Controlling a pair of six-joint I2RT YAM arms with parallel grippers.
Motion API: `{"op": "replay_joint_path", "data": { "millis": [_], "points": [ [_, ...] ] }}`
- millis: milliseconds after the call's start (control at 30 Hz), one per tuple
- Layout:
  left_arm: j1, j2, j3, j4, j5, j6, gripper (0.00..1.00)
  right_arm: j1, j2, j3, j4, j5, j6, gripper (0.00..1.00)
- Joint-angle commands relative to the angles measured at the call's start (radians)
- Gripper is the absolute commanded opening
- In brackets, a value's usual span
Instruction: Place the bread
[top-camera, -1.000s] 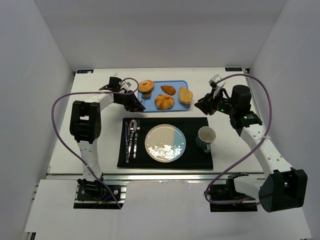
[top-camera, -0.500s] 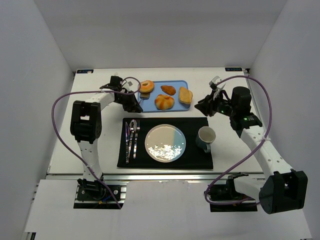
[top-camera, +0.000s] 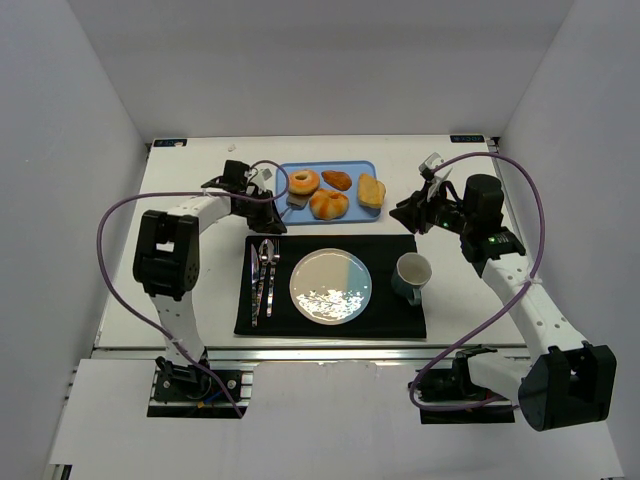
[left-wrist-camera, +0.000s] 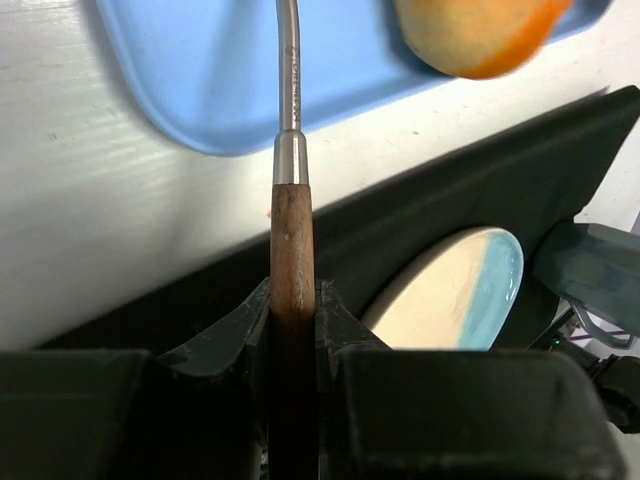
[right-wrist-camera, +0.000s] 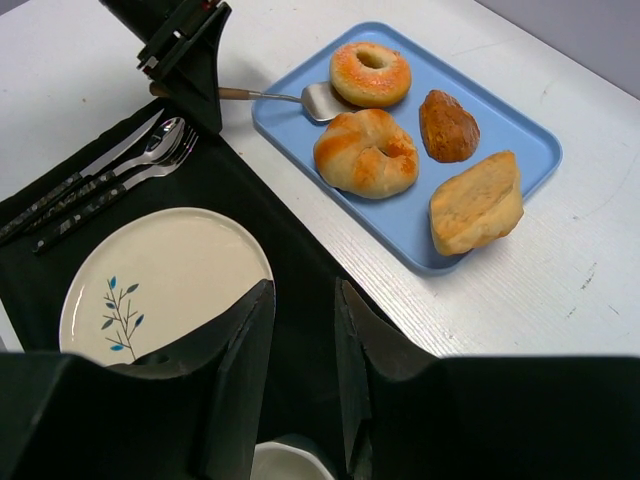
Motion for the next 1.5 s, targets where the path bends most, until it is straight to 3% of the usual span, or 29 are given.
{"op": "replay_joint_path", "data": {
  "millis": [0, 267, 533, 833, 967, 1233, 1467],
  "points": [
    [-0.01, -0.134, -0.019, 0.077, -0.008, 0.031, 0.0, -0.007, -0.03, -0.008, 0.029, -0.016, -0.006, 0.37],
    [-0.028, -0.308, -0.118, 0.126, -0.037, -0.005, 0.0, -0.007, -0.039, -0.02, 0.027, -0.023, -0.012, 0.37],
    [-0.072, -0.527, -0.245, 0.059, -0.025, -0.006, 0.0, -0.007, -0.048, -0.012, 0.023, -0.031, -0.041, 0.37],
    [-0.192, -0.826, -0.49, -0.005, -0.057, -0.075, 0.0, -0.007, -0.057, -0.025, 0.021, -0.03, -0.066, 0.38],
    [-0.302, -0.931, -0.571, -0.067, -0.096, -0.138, 0.0, -0.007, -0.05, -0.023, 0.021, -0.031, -0.072, 0.38],
    [-0.511, -0.977, -0.563, -0.254, -0.267, -0.238, 0.0, -0.007, -0.011, -0.008, 0.003, -0.039, -0.077, 0.38],
    [-0.675, -0.836, -0.449, -0.476, -0.459, -0.33, 0.0, -0.007, -0.003, -0.009, 0.009, -0.033, -0.074, 0.38]
  ]
}}
